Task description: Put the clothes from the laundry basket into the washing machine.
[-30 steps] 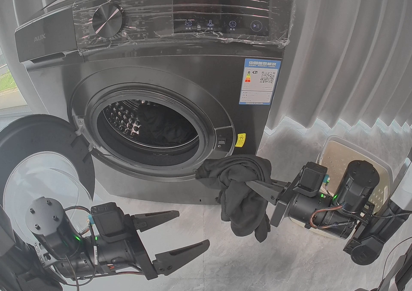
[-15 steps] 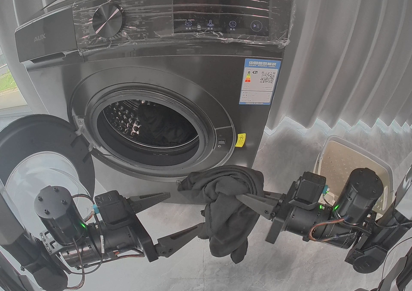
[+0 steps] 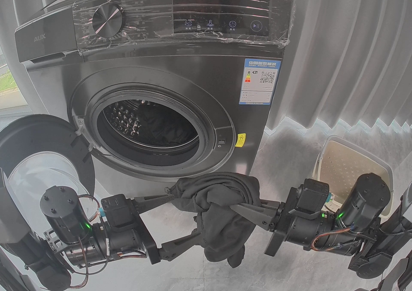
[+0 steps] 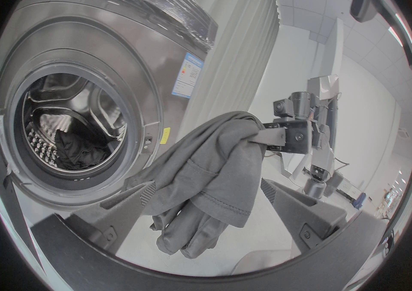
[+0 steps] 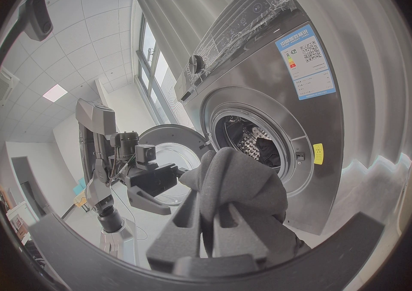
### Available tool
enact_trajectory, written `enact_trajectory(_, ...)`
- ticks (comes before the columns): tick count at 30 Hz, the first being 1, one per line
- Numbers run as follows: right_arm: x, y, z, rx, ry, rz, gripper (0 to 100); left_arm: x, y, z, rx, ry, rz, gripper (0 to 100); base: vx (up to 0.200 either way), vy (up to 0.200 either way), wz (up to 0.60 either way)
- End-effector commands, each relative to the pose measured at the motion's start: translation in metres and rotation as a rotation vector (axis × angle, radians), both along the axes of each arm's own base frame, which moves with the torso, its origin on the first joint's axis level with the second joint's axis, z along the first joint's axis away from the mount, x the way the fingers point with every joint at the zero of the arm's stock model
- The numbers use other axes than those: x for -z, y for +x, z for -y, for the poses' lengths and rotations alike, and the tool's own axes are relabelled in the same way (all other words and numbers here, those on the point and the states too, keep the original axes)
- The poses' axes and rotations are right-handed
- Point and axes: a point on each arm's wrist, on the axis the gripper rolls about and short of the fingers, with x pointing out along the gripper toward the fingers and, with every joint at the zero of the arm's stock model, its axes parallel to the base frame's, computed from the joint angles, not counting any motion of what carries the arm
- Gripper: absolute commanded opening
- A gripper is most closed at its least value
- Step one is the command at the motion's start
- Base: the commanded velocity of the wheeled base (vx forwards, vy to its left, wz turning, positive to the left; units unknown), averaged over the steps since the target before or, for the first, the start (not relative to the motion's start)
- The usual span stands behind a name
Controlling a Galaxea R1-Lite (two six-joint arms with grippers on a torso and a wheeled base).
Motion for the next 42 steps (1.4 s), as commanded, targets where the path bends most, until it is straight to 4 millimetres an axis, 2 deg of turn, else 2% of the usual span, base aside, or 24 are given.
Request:
enact_trajectory(1, -0.001, -0.003, -0.003, -0.015, 0.004, 0.003, 0, 0.009, 0.002, 0.004, 0.035, 0.033, -0.011, 100, 0.0, 0.0, 0.0)
enact_trajectory(5, 0.0, -0.003, -0.004, -0.02, 0.003, -0.001, 0, 0.018, 0.008, 0.009, 0.042, 0.065, -0.014, 100, 0.0, 0.0, 0.0)
enact_trajectory(16, -0.001, -0.006, -0.007, -0.035, 0.007, 0.001, 0, 0.023, 0.021, 0.018, 0.034, 0.071, -0.007, 100, 0.0, 0.0, 0.0)
enact_trajectory(23, -0.002, -0.007, -0.009, -0.04, 0.013, 0.003, 0, 0.032, 0.019, 0.028, 0.071, 0.089, -0.03, 100, 0.0, 0.0, 0.0)
enact_trajectory(32, -0.004, -0.003, -0.009, -0.026, 0.021, 0.01, 0, 0.039, 0.029, 0.046, 0.11, 0.088, -0.011, 100, 0.0, 0.0, 0.0)
enact_trajectory(42, -0.008, 0.0, -0.01, -0.017, 0.038, 0.023, 0, 0.052, 0.033, 0.053, 0.122, 0.114, -0.035, 100, 0.0, 0.0, 0.0)
